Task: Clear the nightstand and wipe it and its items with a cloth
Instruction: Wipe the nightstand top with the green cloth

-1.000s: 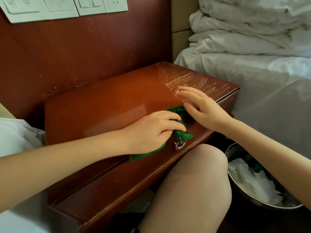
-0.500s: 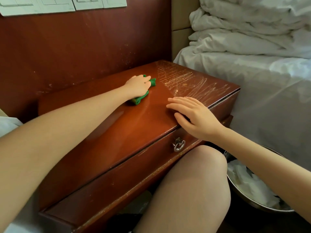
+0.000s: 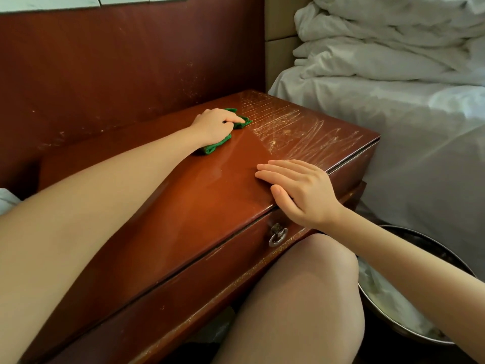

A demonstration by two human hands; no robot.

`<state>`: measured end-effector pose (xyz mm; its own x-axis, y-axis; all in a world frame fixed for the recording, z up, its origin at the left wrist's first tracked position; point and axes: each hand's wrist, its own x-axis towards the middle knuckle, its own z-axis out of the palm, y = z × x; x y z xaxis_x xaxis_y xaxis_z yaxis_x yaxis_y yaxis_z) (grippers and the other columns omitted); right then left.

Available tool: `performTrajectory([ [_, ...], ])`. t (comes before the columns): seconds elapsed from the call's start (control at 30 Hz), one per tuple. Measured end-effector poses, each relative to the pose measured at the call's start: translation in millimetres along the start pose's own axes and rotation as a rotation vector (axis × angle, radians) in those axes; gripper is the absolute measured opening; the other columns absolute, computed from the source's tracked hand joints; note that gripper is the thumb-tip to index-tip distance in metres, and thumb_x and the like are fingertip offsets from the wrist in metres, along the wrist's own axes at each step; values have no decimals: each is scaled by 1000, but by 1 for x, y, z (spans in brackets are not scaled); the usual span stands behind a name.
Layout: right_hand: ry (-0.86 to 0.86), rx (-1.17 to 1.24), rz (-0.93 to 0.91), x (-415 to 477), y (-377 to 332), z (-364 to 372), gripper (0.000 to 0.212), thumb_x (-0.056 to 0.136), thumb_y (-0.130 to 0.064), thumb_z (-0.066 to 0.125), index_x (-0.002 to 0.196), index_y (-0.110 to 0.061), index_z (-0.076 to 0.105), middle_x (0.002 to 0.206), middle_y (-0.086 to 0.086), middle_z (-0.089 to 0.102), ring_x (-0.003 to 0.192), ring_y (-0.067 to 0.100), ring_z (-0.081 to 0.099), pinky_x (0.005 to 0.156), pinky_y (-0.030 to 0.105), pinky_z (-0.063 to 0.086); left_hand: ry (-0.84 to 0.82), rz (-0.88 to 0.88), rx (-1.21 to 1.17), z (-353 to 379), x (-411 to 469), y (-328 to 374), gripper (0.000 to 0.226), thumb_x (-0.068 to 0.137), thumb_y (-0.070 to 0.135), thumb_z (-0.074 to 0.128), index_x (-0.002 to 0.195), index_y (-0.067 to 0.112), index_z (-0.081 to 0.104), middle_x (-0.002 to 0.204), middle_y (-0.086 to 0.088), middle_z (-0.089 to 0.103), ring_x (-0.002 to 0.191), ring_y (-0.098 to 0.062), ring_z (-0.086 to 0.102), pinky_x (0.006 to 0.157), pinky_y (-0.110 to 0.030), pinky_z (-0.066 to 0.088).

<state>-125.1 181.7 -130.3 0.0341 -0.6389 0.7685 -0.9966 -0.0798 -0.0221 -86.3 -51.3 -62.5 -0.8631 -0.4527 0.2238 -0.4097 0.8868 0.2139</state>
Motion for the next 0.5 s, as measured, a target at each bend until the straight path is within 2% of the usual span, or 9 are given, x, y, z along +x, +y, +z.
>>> performTrajectory([
  [0.33, 59, -13, -21, -1, 1, 4, 58, 102, -30, 17, 106, -7, 71, 109, 7, 70, 103, 22, 66, 93, 27, 43, -127, 334, -87, -15, -69, 18, 39, 97, 10, 41, 126, 31, 58, 142, 6, 47, 135, -10, 35, 113, -33, 20],
  [0.5, 57, -22, -23, -1, 2, 3, 59, 102, -30, 16, 107, -7, 71, 109, 7, 70, 104, 23, 65, 93, 29, 44, -137, 374, -148, -21, -90, 19, 40, 95, 5, 45, 121, 30, 61, 136, 7, 51, 129, -6, 39, 104, -17, 20],
])
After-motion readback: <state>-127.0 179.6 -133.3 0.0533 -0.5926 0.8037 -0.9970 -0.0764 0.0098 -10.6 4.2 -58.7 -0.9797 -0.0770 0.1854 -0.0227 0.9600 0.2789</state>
